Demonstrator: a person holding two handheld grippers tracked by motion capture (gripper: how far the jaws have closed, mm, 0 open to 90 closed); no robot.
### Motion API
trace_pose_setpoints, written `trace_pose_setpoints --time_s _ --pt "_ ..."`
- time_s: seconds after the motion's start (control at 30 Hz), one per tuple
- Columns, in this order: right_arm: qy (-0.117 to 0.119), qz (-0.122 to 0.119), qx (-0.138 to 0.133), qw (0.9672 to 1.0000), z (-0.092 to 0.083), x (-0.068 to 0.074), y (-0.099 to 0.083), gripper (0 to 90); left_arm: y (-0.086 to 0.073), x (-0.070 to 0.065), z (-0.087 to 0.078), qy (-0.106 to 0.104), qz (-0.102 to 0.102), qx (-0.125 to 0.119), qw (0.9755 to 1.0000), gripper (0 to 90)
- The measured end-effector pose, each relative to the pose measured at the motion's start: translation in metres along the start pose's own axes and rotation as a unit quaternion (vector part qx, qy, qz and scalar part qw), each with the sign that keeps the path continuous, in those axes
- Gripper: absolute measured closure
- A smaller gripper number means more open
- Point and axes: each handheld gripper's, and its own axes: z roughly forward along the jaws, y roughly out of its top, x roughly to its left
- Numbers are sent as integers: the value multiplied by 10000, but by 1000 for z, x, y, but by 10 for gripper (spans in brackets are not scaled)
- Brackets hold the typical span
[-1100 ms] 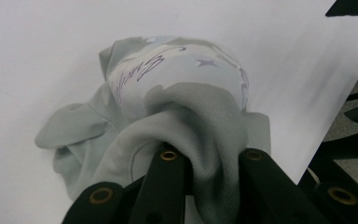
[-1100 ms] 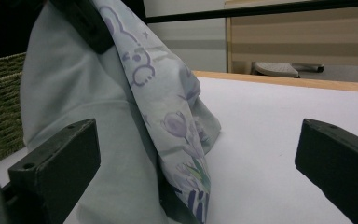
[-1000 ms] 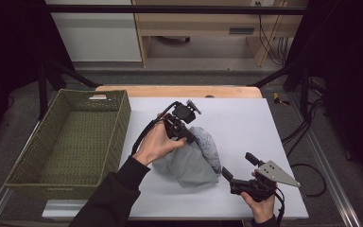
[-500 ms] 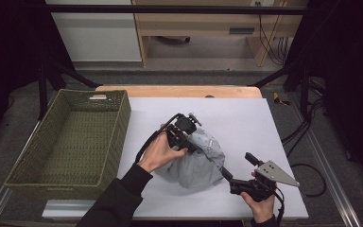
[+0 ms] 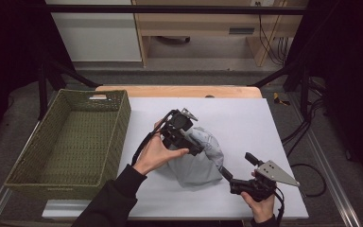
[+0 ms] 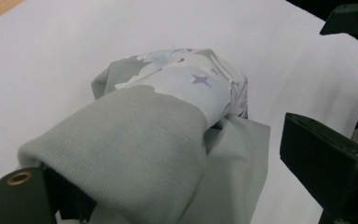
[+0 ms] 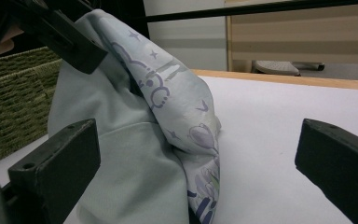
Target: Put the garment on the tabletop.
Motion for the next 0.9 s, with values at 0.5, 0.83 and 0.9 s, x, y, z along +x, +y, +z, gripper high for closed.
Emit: trace_pose_setpoints --time_s 0.5,0.83,0.9 --pt "37 24 28 10000 0 0 0 2 -4 -1 -33 567 -111 -658 9962 33" --pt "34 -43 -10 10000 0 0 1 2 -24 -9 -46 558 -7 -1252 9906 37" --pt "62 -15 -24 10000 -1 0 2 2 -31 -8 -48 534 -34 -1355 9893 41"
